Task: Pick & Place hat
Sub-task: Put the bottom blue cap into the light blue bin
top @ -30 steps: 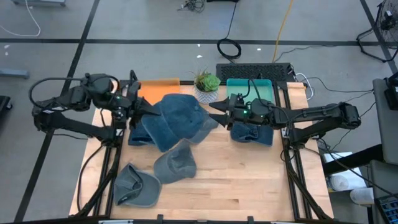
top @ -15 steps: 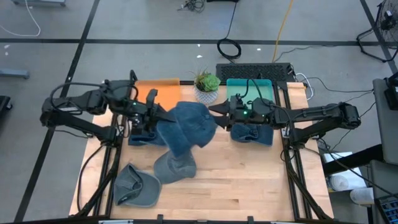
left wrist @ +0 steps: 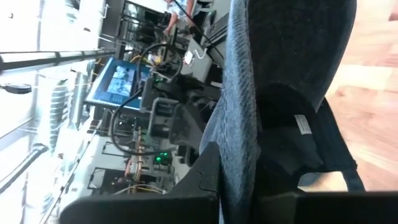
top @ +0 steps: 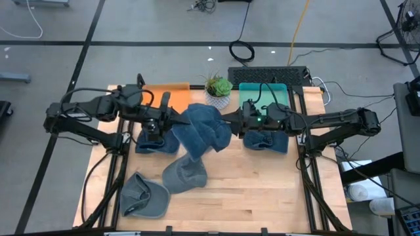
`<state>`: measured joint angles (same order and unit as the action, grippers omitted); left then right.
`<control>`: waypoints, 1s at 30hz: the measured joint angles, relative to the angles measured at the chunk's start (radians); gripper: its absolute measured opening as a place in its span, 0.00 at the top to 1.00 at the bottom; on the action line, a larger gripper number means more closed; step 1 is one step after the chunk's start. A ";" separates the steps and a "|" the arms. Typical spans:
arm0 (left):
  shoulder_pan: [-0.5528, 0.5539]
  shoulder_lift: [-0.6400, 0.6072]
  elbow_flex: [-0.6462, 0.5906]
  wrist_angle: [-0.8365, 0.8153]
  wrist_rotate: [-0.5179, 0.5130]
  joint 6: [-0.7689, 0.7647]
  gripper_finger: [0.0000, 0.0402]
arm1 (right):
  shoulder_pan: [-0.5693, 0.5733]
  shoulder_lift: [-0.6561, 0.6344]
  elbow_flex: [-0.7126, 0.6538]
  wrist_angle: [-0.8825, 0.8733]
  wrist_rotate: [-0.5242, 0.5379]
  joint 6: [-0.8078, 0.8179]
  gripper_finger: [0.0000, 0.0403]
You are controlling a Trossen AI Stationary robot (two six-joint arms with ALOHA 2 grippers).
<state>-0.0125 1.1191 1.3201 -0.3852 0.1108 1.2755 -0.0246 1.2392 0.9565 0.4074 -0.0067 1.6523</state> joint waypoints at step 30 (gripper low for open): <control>0.000 -0.001 0.000 0.042 -0.009 -0.027 0.91 | 0.000 0.000 0.000 0.059 0.034 -0.163 0.97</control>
<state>-0.0128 1.1183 1.3201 -0.3434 0.1021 1.2480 -0.0246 1.2391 0.9569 0.4660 0.0275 1.4896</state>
